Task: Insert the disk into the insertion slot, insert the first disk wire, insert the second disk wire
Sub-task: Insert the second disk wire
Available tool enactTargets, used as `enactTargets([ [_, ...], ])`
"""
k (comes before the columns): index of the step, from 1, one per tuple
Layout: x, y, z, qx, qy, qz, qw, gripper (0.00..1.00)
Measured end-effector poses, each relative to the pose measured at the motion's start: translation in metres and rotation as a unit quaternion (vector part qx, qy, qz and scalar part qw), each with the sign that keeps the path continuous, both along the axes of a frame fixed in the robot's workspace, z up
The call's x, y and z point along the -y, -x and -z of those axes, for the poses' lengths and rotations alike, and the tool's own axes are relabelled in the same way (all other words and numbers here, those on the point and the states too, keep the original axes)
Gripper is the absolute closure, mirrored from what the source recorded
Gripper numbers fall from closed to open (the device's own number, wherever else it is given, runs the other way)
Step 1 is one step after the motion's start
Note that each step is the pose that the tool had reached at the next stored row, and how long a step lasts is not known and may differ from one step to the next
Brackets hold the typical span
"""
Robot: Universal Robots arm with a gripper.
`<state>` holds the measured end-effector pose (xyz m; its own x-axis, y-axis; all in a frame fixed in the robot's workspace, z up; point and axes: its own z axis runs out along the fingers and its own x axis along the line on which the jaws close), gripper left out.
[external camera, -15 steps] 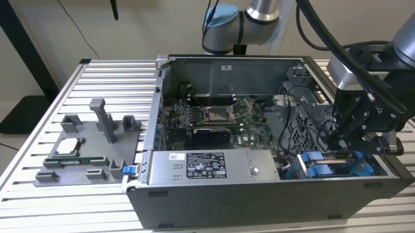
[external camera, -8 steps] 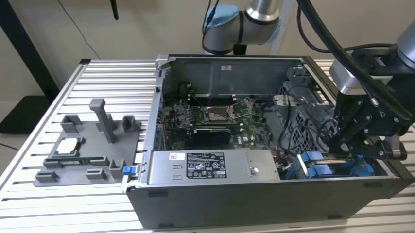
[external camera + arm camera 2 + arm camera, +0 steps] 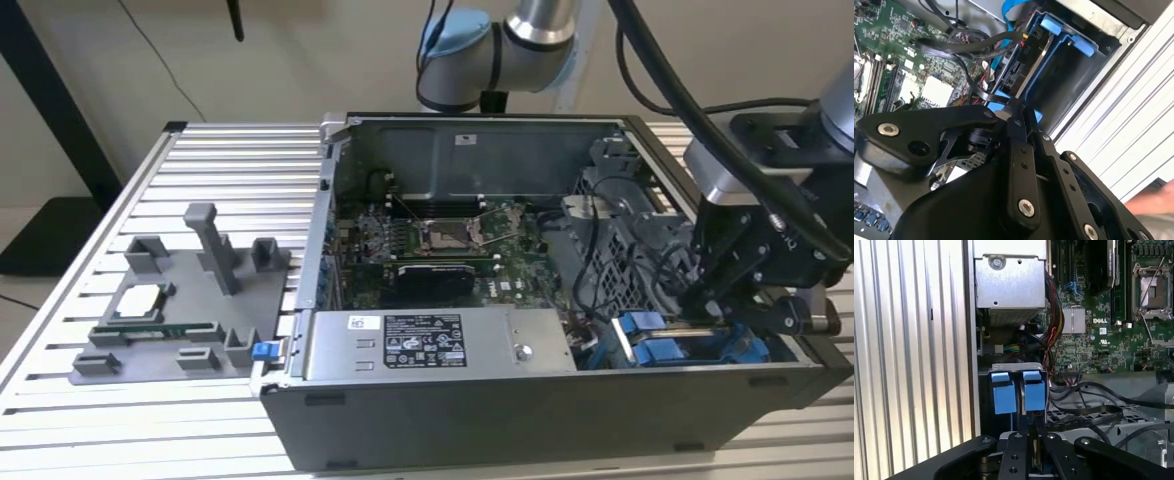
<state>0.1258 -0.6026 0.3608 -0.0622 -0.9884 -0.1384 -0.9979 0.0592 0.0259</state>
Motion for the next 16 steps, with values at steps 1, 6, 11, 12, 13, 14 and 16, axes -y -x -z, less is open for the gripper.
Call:
enactTargets([
  [1,-0.0015,-0.003,0.0017,0.0000,0.0000,0.000,1.0000,1.00],
  [6,-0.0132,-0.010,0.0105,0.0001,-0.0001,0.000,1.0000,1.00],
  [11,-0.0150,-0.013,0.0143,0.0020,-0.0001,0.000,1.0000,1.00],
  [12,-0.0150,-0.013,0.0144,0.0027,0.0000,-0.001,1.0000,1.00],
  [13,-0.0150,-0.013,0.0146,0.0037,0.0000,-0.001,1.0000,1.00],
  [14,-0.0150,-0.014,0.0149,0.0045,-0.0001,-0.001,1.0000,1.00],
  [16,-0.0150,-0.014,0.0159,0.0054,-0.0001,-0.002,1.0000,1.00],
])
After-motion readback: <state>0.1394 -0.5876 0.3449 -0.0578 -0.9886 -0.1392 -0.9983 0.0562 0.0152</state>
